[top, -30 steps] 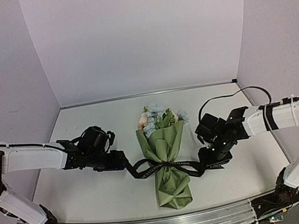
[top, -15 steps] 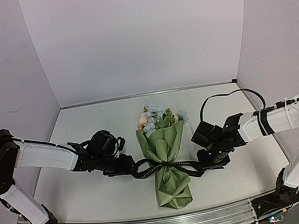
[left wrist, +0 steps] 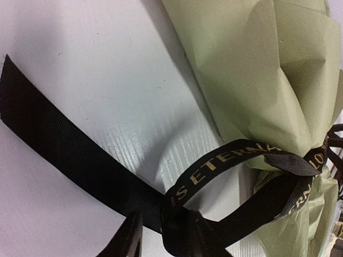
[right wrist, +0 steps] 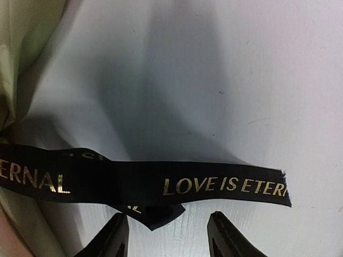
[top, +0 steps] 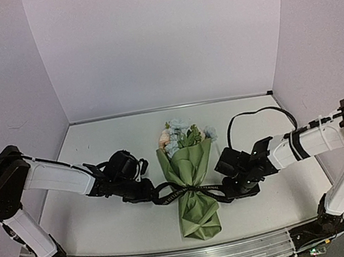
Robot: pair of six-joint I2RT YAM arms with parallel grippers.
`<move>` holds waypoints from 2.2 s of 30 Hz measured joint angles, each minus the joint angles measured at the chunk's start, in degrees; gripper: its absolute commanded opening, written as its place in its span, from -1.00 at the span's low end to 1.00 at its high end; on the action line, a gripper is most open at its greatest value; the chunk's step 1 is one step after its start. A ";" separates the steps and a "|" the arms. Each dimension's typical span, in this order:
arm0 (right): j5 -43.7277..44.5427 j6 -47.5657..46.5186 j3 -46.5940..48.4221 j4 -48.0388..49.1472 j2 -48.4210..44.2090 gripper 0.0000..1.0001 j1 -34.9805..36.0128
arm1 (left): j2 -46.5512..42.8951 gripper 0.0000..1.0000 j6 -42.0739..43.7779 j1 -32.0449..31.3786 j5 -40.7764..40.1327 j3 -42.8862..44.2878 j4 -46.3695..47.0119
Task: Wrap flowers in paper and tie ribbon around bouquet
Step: Adjust the ribbon on the folded bouquet.
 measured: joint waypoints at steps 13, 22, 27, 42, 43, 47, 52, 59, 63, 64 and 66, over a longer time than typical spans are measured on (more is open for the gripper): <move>0.52 3.40 0.00 2.08 3.32 -0.14 0.33 | -0.04 -1.00 0.04 -0.27 0.25 1.70 0.45; 0.96 5.67 0.00 2.32 4.09 -1.00 0.50 | -0.55 -1.00 0.13 -0.27 -1.25 1.70 0.45; 1.71 5.14 -0.02 2.27 4.32 -1.00 0.58 | -1.15 -1.00 1.47 -0.23 -3.80 1.70 -0.49; 4.55 -10.96 6.95 -11.27 1.61 -1.00 0.72 | -3.25 -1.00 6.61 3.84 -8.92 1.70 -3.55; 4.60 -11.56 6.95 -11.60 1.61 -1.00 0.70 | -3.35 -1.00 6.83 4.19 -8.87 1.70 -3.64; 4.63 -13.19 6.50 -11.66 1.56 -1.00 0.32 | -4.08 -1.00 7.63 5.17 -8.84 1.68 -4.09; 4.81 -14.55 5.01 -11.35 0.78 -1.00 -0.74 | -5.74 -1.00 7.81 5.87 -8.44 1.63 -4.14; 4.31 -15.34 3.63 -9.98 -0.65 -1.00 -1.91 | -5.91 -1.00 8.20 6.33 -7.64 1.61 -4.19; 3.75 -15.33 2.22 -8.52 -0.97 -1.00 -1.99 | -5.89 -1.00 8.18 7.19 -6.24 1.58 -4.15; 3.51 -15.33 1.86 -8.07 -1.23 -1.00 -1.99 | -5.89 -1.00 8.18 7.53 -5.81 1.57 -4.18; 3.01 -15.34 1.39 -7.43 -2.11 -1.00 -1.99 | -5.89 -1.00 8.18 8.15 -5.19 1.57 -4.21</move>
